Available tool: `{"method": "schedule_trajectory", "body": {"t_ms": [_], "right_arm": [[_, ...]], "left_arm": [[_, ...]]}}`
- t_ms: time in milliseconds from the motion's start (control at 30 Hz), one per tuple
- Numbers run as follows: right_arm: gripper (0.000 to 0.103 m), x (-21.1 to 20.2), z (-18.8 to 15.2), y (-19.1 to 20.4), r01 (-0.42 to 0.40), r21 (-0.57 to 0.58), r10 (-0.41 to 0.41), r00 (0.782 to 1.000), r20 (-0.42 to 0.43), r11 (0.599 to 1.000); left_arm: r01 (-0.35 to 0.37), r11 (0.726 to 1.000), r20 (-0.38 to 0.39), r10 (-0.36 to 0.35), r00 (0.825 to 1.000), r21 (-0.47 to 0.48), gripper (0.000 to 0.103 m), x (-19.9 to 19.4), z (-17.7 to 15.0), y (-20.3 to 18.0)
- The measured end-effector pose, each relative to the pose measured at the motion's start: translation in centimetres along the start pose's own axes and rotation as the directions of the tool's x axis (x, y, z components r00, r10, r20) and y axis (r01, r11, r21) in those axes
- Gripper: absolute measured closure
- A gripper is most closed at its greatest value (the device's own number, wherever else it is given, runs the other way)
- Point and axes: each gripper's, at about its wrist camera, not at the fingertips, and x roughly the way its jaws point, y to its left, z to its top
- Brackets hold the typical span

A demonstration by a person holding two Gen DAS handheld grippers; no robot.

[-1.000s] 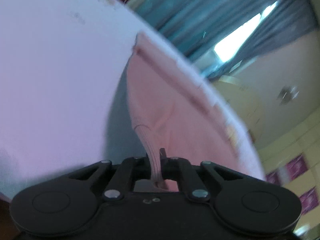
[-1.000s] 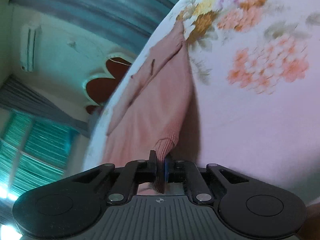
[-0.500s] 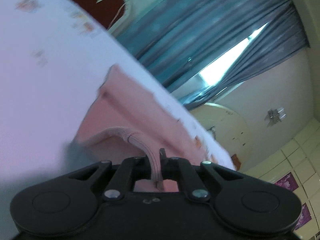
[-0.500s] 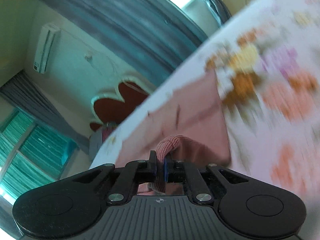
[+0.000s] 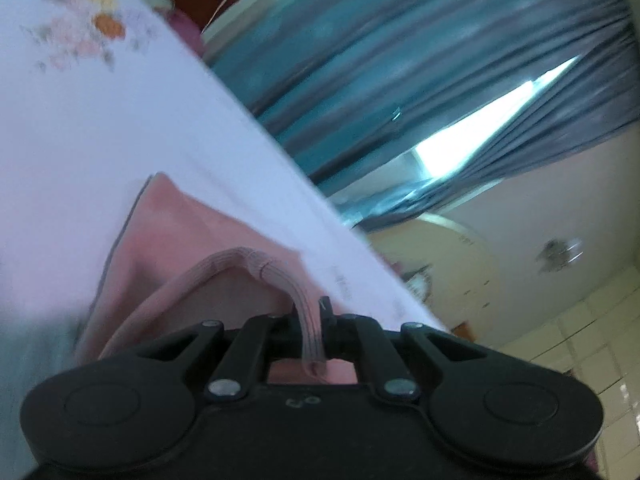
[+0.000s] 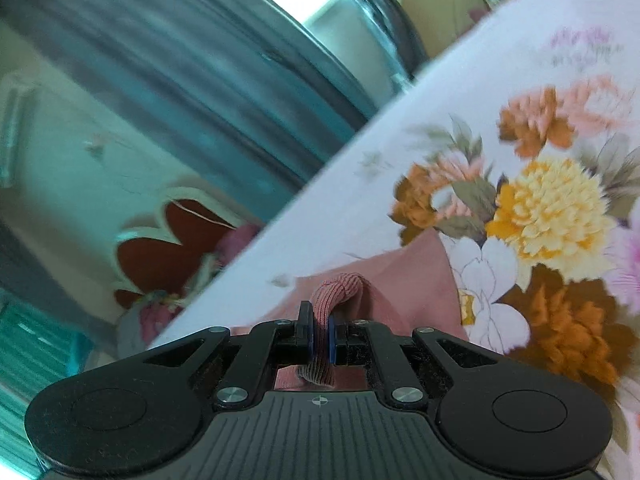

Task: Fold small clothes
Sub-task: 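Grasp the ribbed hem with both tools and lift it toward the collar, then lower the hem onto the sweater body and open both tools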

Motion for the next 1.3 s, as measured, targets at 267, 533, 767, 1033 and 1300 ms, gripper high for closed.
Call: {"method": "schedule_trajectory", "body": {"t_ms": [267,533,767,1033,1300], "right_arm": [[0.083,6.2,1.7,-2.6,0.069,0.039,-0.068,0.997,-0.019,0.997],[0.048,6.7,2.0,-2.7,0.118,-0.133,-0.12,0.993,-0.001,0.984],[0.084,10.1,0.2,-0.9,0.225,-0.354,-0.262,0.963,-0.06,0.908],[0.095,6.8,-0.8,-0.6,0.233,-0.341,-0.231,0.972,0.046,0.911],[0.095,7.8,-1.1,-2.0,0.294,-0.271,-0.295,0.955,0.038,0.917]], "left_arm": [[-0.037,0.999,-0.011,0.037,0.999,0.026,0.064,5.5,2.1,3.1],[-0.183,0.927,-0.076,0.219,0.973,0.328,0.05,6.6,2.6,1.7],[-0.22,0.836,-0.106,0.312,0.944,0.503,0.084,8.2,1.7,-0.1],[-0.189,0.852,-0.031,0.233,0.972,0.488,0.096,6.7,3.0,-0.8],[-0.24,0.857,-0.072,0.304,0.95,0.456,0.077,9.3,3.8,0.2]]}}
